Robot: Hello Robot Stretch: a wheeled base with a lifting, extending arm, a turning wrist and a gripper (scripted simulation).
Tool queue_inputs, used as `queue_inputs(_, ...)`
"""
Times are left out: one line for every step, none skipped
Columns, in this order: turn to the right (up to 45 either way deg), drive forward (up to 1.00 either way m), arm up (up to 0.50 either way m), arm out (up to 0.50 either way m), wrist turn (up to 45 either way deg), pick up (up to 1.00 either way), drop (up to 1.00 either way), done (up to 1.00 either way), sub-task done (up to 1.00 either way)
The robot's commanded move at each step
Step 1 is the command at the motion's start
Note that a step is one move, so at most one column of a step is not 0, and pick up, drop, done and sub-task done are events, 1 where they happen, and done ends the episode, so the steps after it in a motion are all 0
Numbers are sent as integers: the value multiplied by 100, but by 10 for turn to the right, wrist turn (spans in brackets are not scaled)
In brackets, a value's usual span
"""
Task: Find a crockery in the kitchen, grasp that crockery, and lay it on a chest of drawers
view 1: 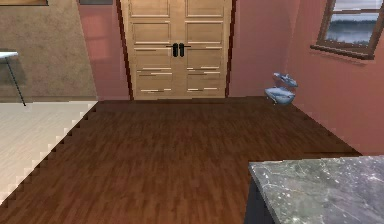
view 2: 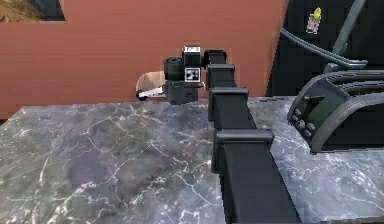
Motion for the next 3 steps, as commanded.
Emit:
queue_inputs(0, 0, 0, 0, -450, 0, 0, 0, 0)
queue_inputs(0, 0, 0, 0, -450, 0, 0, 0, 0)
queue_inputs(0, 0, 0, 0, -150, 0, 0, 0, 0)
